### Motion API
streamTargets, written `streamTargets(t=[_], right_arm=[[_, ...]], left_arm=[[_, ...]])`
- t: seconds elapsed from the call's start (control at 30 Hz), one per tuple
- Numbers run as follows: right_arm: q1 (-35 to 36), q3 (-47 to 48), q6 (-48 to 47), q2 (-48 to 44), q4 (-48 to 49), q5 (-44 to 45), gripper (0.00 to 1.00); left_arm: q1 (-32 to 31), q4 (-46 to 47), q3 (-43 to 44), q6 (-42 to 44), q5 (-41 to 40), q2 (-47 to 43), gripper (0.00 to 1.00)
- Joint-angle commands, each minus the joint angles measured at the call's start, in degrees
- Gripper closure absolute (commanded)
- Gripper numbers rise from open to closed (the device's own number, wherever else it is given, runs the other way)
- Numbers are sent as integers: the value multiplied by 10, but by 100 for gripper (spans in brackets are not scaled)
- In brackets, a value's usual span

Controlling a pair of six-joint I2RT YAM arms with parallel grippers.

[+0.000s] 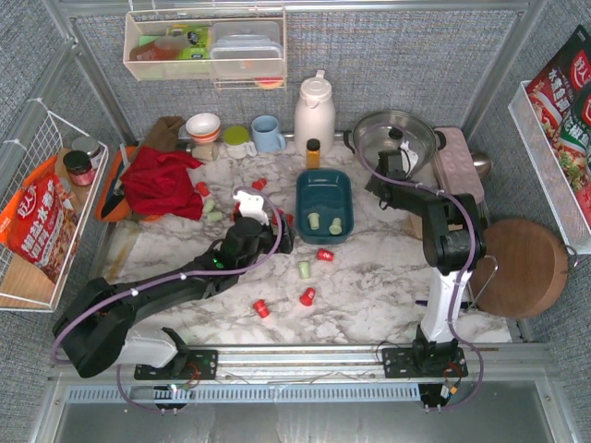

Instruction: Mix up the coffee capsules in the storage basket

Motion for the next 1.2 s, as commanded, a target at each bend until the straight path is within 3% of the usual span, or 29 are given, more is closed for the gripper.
streamTargets(t=[0.0,0.2,0.5,0.67,0.9,1.17], right_arm=[[0,14,14,-1,-56,16,41],[1,44,14,14,-101,13,46],[1,29,9,-2,-99,10,62],[4,13,-9,-26,-94,8,65],[21,-48,-57,-109,-66,11,68],[93,-138,-197,-262,-46,35,69]], left_arm=[[0,29,-13,-4,-4,-16,1],[0,33,-25,-3,-6,-38,1],[0,46,-42,-2,-7,-56,1],[0,61,-48,-3,2,-59,1],[0,120,-48,46,99,-58,1],[0,152,-37,97,174,-43,1]])
